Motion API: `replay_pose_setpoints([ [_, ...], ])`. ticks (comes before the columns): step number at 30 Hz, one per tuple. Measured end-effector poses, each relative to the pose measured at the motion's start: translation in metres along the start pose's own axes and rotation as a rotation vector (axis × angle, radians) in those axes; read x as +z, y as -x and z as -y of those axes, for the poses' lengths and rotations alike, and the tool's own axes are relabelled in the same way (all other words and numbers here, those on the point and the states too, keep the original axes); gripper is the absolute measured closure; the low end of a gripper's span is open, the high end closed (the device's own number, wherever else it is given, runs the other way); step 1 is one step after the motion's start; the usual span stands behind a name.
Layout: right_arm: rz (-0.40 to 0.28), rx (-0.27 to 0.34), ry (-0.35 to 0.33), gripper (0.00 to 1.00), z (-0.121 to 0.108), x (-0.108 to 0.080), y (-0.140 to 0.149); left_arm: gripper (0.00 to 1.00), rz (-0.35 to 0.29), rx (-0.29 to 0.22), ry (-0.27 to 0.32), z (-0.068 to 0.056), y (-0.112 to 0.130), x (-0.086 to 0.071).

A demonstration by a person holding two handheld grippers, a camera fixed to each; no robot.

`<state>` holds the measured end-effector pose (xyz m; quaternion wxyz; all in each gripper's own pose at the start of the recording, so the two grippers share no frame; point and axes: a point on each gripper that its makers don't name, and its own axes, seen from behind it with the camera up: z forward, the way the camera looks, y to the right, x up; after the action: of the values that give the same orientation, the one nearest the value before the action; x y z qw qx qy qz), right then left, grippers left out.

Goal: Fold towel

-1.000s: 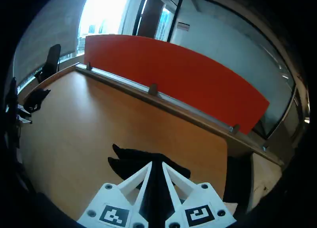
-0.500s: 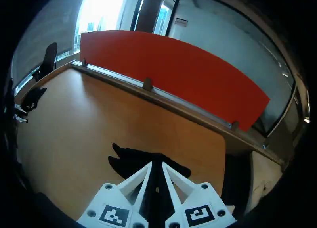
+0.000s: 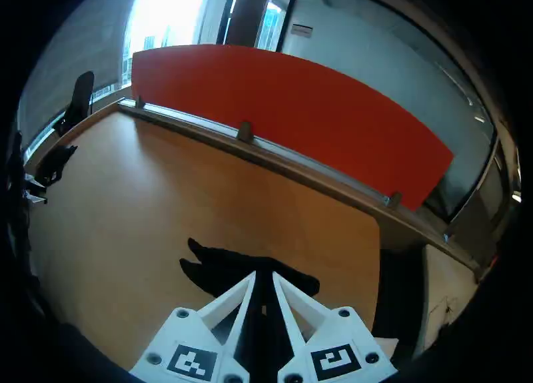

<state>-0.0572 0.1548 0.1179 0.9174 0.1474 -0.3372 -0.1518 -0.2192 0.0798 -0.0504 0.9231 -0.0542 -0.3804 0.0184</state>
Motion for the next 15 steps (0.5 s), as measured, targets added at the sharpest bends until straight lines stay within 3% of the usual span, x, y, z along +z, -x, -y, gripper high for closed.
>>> replay_pose_setpoints([
  [15,0.078,0.026,0.010,0.96,-0.004,-0.033,0.065,0.29,-0.001,0.011,0.018,-0.008,-0.001,0.002],
])
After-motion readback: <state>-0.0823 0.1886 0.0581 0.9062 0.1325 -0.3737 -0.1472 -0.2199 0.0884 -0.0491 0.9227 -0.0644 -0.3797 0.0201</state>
